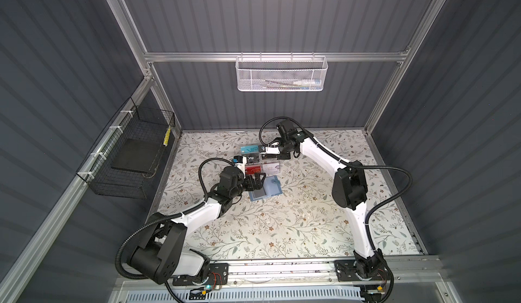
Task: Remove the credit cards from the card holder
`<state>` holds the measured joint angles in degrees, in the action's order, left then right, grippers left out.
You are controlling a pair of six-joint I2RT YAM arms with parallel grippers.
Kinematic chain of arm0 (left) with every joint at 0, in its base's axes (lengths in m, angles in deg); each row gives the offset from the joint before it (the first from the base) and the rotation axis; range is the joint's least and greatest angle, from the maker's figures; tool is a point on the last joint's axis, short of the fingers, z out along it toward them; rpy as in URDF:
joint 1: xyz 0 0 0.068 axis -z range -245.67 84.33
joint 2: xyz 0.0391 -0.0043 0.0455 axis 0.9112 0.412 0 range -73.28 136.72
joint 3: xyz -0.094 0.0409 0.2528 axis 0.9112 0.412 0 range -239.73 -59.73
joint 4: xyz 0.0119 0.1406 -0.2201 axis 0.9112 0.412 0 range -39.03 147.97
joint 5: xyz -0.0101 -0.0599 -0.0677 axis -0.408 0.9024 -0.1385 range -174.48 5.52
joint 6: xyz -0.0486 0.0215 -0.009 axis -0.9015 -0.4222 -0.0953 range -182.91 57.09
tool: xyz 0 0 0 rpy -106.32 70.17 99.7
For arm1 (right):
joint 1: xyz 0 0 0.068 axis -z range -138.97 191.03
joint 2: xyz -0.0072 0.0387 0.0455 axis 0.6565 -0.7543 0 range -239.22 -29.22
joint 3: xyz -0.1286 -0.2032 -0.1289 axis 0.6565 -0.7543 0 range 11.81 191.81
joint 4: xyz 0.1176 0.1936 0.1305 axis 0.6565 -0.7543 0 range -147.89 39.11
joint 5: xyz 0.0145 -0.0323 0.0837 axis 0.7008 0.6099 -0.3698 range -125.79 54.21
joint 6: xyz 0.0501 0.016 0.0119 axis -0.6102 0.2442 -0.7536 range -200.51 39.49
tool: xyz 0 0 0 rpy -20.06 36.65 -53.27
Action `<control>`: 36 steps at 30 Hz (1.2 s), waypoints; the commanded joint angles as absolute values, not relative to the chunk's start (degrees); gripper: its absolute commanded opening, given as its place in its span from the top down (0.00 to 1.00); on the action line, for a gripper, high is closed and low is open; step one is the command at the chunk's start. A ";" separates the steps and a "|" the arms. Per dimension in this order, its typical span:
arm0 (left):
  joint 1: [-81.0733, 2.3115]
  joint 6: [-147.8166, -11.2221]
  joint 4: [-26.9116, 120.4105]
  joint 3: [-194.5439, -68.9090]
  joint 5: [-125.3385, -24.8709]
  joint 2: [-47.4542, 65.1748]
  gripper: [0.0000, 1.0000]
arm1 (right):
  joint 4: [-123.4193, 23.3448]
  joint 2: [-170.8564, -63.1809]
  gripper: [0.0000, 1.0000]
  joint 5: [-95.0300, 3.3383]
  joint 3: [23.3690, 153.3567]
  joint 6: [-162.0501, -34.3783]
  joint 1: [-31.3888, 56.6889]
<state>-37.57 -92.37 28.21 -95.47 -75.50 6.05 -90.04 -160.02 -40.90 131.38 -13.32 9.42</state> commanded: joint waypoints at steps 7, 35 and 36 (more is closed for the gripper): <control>-37.46 -90.77 28.29 -96.73 -76.54 6.65 0.00 | -87.78 -160.09 1.00 -39.17 128.97 -11.92 9.51; -37.55 -90.76 28.32 -96.29 -76.74 6.15 0.00 | -82.17 -158.52 0.80 -37.32 125.83 -12.13 9.01; -37.55 -90.75 28.33 -96.29 -76.74 6.16 0.00 | -82.04 -158.42 0.79 -37.36 125.76 -12.22 9.01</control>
